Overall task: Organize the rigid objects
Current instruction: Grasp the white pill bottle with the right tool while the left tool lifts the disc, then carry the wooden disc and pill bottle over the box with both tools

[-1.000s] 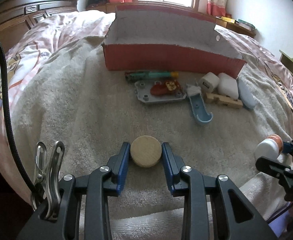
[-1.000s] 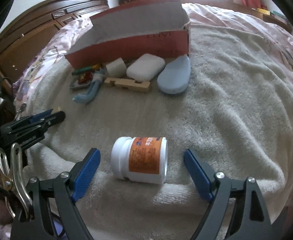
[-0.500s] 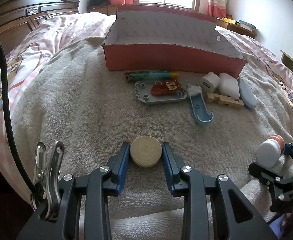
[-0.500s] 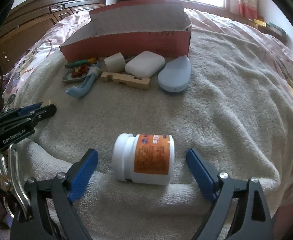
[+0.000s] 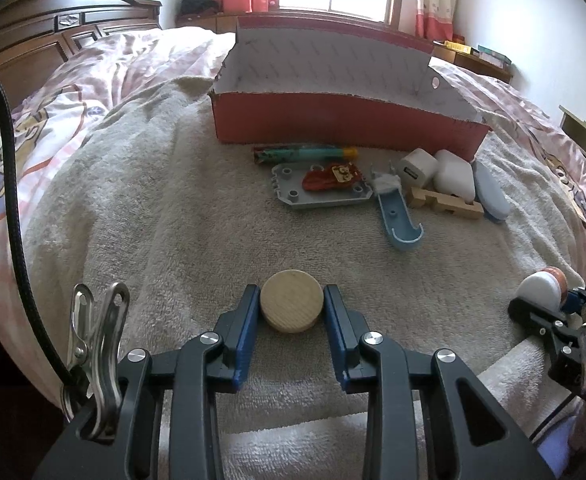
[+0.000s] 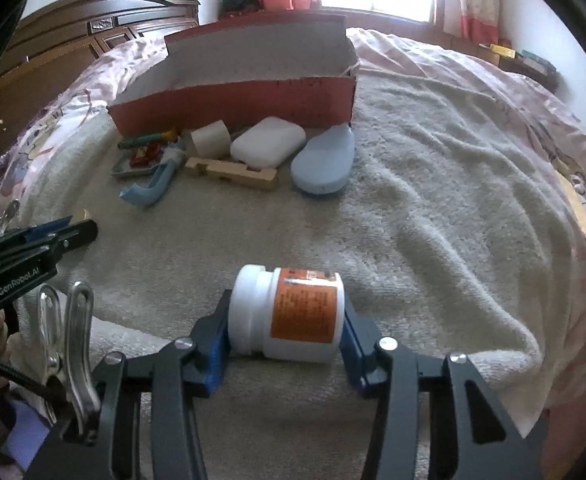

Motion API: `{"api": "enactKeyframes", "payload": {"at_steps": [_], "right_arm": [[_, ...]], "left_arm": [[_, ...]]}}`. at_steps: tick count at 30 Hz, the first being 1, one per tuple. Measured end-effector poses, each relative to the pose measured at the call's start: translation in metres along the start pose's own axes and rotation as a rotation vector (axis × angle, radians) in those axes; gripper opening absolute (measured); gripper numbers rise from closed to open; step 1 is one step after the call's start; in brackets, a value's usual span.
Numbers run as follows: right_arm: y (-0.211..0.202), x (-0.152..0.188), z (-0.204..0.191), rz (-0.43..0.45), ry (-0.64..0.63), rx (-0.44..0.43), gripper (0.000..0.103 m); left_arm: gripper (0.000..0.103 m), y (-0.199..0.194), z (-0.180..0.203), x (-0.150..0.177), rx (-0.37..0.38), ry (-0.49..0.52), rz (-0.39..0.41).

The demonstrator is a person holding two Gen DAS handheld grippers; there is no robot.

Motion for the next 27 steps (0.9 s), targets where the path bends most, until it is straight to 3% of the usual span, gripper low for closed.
{"api": "enactKeyframes", "payload": {"at_steps": [8, 27], "right_arm": [[-0.015, -0.015, -0.009, 0.078, -0.021, -0.093, 0.050], [-0.026, -0.071, 0.008, 0.183, -0.010, -0.157, 0.050]], "left_arm": [[0.032, -0.016, 0.004, -0.013, 0.026, -0.009, 0.027], [0.032, -0.028, 0.028, -0.072, 0.062, -0.010, 0.067]]}}
Point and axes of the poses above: each gripper's, at about its wrist camera, not at the fingertips, and y roughly the way its jaws point, z to its right, x to its underside, the point moved 7 cm from there along y, roughly the way its jaws point, and after that the axes turned 7 degrees about -y, right-handed, at the moved point
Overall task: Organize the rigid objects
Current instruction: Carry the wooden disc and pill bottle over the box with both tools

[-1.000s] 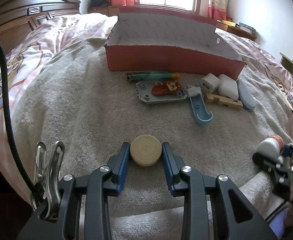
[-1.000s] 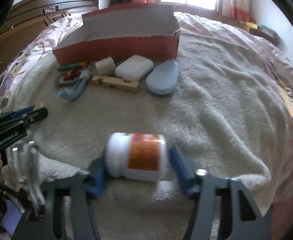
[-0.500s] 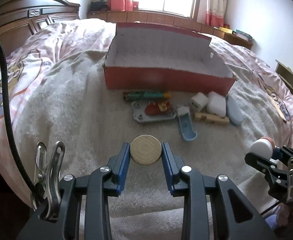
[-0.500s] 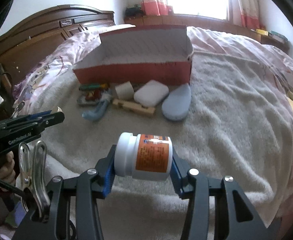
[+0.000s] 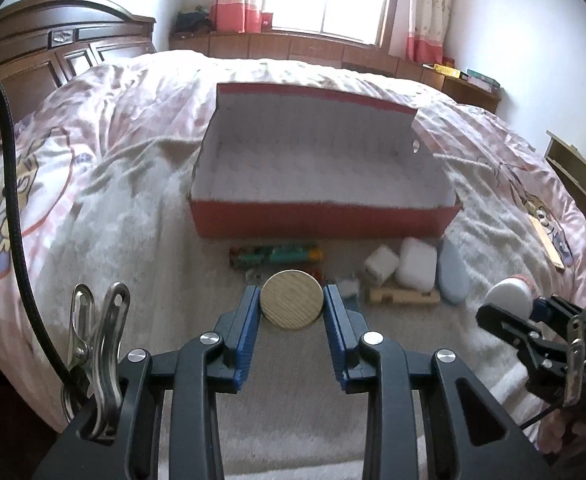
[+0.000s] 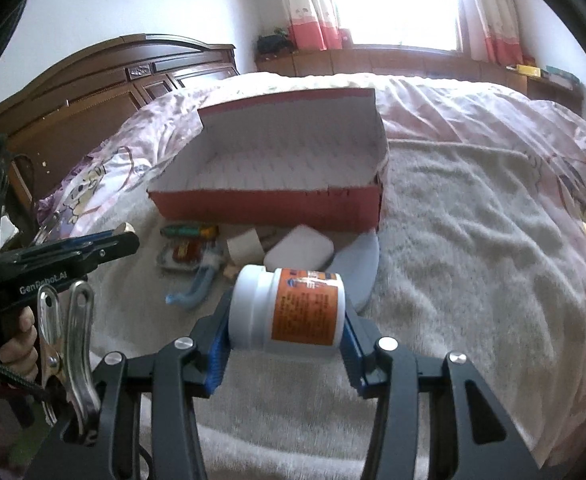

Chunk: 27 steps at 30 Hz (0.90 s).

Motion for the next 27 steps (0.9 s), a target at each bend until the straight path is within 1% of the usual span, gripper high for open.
{"api": "enactKeyframes", "payload": {"at_steps": [13, 27], "right_arm": [[0.007, -0.037, 0.011, 0.029, -0.007, -0.012, 0.049], [0.041, -0.081, 0.019, 0.037, -0.017, -0.020, 0.049]], "left_arm": [[0.032, 0.012, 0.013, -0.052, -0.015, 0.026, 0.055], [0.032, 0.053, 0.006, -0.075, -0.030, 0.009, 0.027]]}}
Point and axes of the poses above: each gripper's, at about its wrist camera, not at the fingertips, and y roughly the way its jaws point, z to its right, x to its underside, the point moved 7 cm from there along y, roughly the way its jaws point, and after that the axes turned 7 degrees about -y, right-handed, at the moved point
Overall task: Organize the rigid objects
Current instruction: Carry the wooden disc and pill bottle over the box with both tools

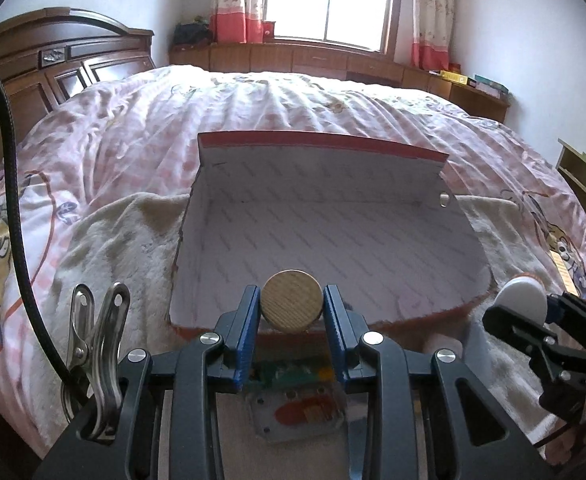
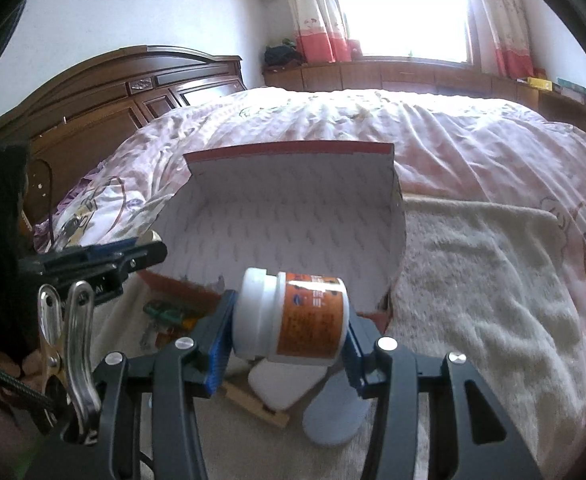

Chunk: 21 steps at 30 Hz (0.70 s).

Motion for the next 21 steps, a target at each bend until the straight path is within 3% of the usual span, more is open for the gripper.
{"api": "enactKeyframes", "payload": {"at_steps": [12, 21], "right_arm": [[0.050, -0.015, 0.018, -0.064, 0.008, 0.014, 0.049], [0.070, -0.013, 0.029, -0.108, 0.004, 0.046, 0.049]], "left_arm": [[0.032, 0.050, -0.012, -0.008, -0.052, -0.020, -0.056], [0.032, 0.066, -0.011, -0.008, -0.073, -0.007, -0.074]]}}
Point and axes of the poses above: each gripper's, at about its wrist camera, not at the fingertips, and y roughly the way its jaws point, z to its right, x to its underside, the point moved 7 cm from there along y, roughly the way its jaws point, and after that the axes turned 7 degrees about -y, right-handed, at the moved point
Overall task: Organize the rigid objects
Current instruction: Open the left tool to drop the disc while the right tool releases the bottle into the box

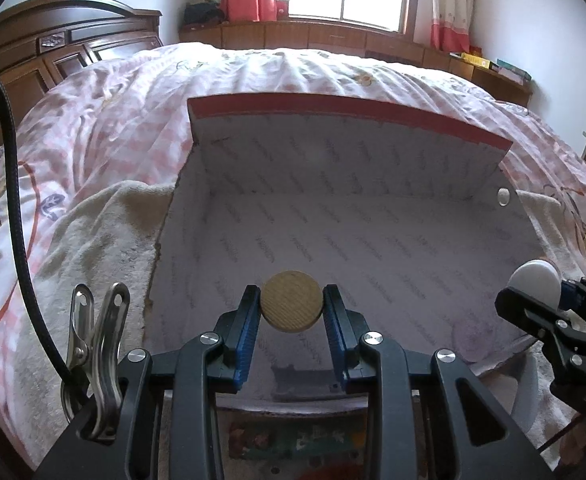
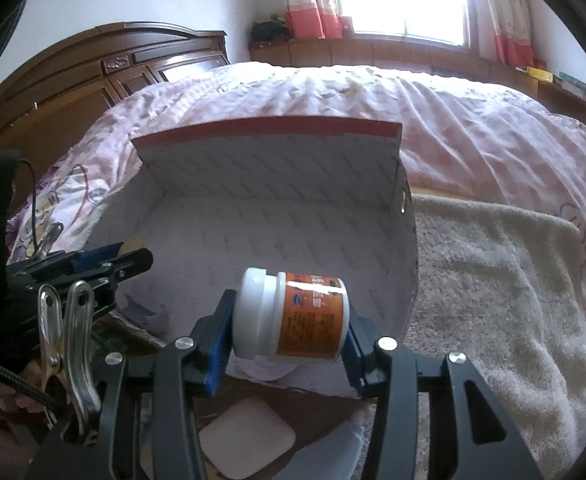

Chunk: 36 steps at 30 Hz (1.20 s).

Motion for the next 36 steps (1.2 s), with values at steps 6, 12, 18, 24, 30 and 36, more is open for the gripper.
{"api": "enactKeyframes", "payload": {"at_steps": [6, 12, 18, 24, 30, 36], "right_arm": [[0.004, 0.001, 0.004, -0.008, -0.030, 0.034, 0.049], [0.005, 0.005, 0.011, -0.024, -0.054, 0.077, 0.049], [0.006, 0.003, 0.012, -0.022, -0.055, 0.078, 0.051], [0.001, -0.002, 0.012, 0.023, -0.013, 0.038, 0.072], [-0.008, -0.006, 0.008, 0.051, -0.004, 0.037, 0.076], [-0.022, -0.006, -0.001, 0.084, -0.019, 0.023, 0.077]], "left_arm": [[0.032, 0.007, -0.002, 0.005, -0.015, -0.017, -0.027], [0.032, 0.009, -0.001, 0.012, -0.015, -0.023, -0.048], [0.033, 0.009, -0.001, 0.013, -0.008, -0.027, -0.061], [0.033, 0.007, -0.004, 0.012, -0.007, -0.034, -0.068], [0.033, -0.001, -0.006, 0.010, -0.016, -0.039, -0.050], [0.033, -0.012, -0.002, 0.010, -0.002, -0.038, -0.040]]}}
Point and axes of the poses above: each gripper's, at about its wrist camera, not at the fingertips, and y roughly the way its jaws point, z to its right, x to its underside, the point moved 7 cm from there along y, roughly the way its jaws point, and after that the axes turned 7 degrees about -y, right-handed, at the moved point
